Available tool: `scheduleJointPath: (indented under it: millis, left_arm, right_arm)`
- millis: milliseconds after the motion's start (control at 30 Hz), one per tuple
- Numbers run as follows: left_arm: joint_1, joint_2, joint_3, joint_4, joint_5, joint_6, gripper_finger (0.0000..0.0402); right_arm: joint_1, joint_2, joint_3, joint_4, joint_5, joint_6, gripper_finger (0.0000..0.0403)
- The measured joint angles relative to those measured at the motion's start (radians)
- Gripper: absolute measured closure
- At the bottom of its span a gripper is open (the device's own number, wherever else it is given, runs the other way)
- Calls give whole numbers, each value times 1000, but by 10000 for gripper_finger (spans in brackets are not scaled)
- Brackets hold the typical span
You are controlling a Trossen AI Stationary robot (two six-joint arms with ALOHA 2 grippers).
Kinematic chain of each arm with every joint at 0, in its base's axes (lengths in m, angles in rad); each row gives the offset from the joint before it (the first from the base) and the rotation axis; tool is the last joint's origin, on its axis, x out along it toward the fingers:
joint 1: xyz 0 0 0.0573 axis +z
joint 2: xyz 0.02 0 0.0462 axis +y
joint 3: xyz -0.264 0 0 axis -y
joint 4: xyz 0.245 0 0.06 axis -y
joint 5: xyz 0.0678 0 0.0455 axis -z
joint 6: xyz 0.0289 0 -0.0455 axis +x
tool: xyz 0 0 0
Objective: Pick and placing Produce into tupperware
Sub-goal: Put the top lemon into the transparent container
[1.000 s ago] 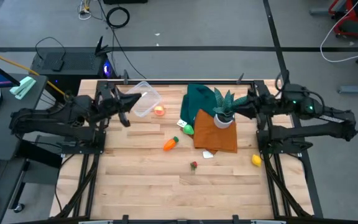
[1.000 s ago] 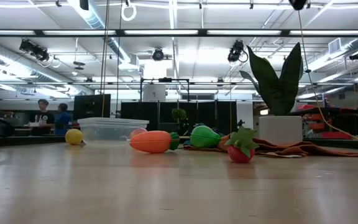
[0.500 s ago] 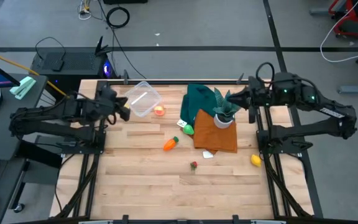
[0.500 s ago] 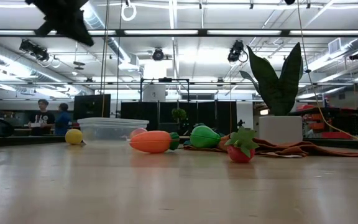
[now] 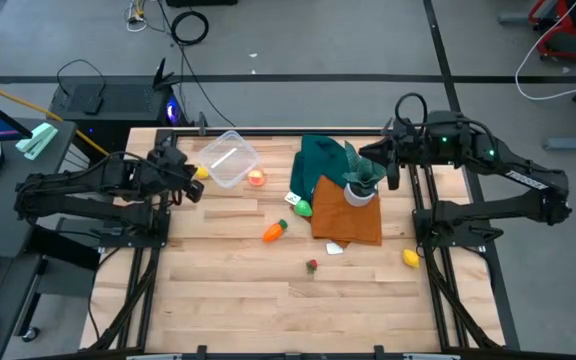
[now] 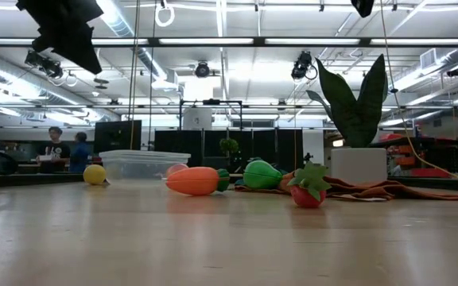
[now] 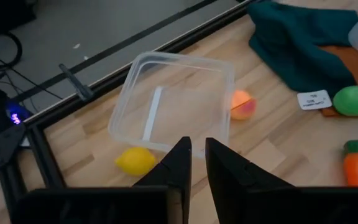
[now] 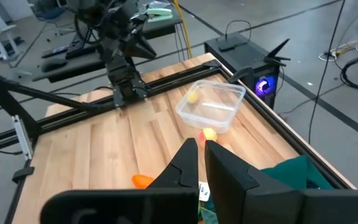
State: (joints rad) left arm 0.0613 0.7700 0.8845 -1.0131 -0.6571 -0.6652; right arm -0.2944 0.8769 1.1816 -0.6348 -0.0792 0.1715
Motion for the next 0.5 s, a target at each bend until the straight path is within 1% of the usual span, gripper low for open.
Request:
scheduleJointPath:
  millis: [133, 233, 333, 433, 500]
  left_arm:
    - [2, 0, 0, 16, 0, 22, 360]
    - [41, 6, 0, 16, 7, 11, 364]
    - [113, 5, 4, 12, 72, 4, 357]
    - [209, 6, 38, 14, 154, 50, 339]
    - [273, 9, 67, 13, 185, 98, 325]
  right_arm:
    - [-9, 5, 0, 2, 0, 8, 403]
    - [-14, 7, 0, 1, 0, 8, 403]
    - [-14, 7, 0, 3, 0, 8, 403]
    - [-14, 7, 0, 3, 0, 8, 403]
    - [-14, 8, 0, 3, 0, 8, 403]
